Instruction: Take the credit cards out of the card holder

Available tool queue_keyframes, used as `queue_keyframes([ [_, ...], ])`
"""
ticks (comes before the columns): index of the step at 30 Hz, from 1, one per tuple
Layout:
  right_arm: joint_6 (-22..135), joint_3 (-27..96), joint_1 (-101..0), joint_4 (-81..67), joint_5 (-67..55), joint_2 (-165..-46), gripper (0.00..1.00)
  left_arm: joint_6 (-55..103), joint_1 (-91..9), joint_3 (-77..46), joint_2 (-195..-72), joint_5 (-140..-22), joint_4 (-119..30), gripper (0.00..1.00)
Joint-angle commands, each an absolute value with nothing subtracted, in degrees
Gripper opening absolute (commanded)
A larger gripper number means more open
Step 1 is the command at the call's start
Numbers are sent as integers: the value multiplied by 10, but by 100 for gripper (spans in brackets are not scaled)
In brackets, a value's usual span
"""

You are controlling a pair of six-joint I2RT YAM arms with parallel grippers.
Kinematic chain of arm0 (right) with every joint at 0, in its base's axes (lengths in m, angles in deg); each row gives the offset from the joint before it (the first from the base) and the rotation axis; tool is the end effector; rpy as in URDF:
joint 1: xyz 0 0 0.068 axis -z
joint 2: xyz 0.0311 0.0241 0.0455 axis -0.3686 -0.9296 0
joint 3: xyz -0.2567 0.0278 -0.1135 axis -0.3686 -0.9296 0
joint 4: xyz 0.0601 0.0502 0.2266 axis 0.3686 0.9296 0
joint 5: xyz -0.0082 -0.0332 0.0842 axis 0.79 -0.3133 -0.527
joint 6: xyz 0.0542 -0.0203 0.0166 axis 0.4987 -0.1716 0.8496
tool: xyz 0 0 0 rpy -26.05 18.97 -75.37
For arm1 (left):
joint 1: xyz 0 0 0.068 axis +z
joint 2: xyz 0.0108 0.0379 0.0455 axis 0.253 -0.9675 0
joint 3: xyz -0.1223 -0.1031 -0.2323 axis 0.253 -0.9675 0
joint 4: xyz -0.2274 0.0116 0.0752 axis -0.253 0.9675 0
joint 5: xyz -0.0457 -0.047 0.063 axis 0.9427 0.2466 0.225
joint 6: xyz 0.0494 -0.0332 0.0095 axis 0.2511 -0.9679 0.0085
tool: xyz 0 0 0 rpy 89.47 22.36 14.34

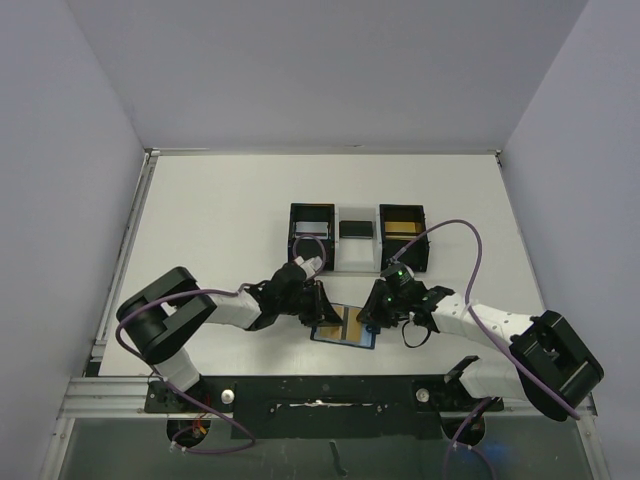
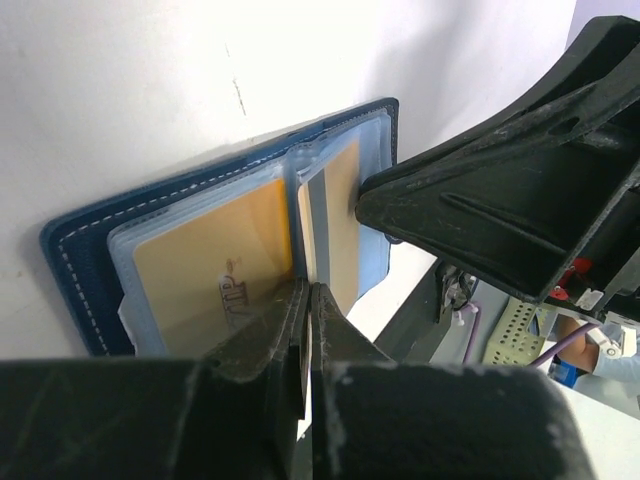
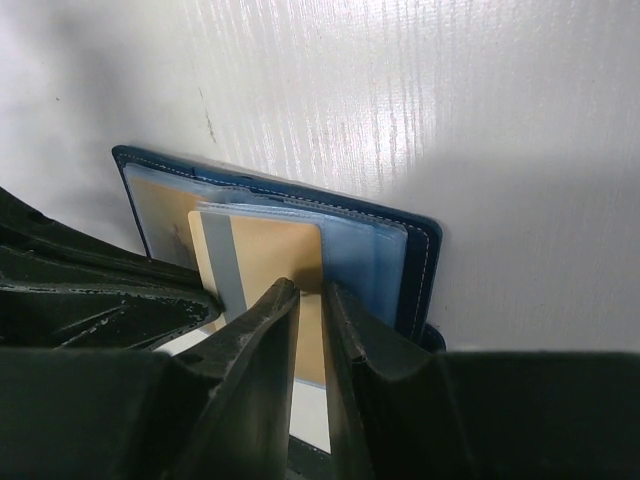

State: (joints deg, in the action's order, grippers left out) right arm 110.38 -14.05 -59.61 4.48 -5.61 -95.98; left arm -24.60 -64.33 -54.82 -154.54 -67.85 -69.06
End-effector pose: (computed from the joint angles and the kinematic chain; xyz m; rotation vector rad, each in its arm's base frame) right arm 0.1533 0.1267 0.1617 0.4916 2.7099 0.7420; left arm 0.1782 -0.2354 0.1433 0.0121 2.5928 -1.3294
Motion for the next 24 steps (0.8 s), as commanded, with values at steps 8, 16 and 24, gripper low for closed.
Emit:
queue_keyframes([
  [8,1085,-149,-600,95,-14,-972,20,-240,-624,-561,-1496,-674,-701,0],
  [16,1077,-134,-601,102,-12,-967,19,-237,-624,-557,-1496,-670,-701,0],
  [24,1069,-122,-600,115,-13,-958,20,-231,-619,-563,-1483,-679,-689,0],
])
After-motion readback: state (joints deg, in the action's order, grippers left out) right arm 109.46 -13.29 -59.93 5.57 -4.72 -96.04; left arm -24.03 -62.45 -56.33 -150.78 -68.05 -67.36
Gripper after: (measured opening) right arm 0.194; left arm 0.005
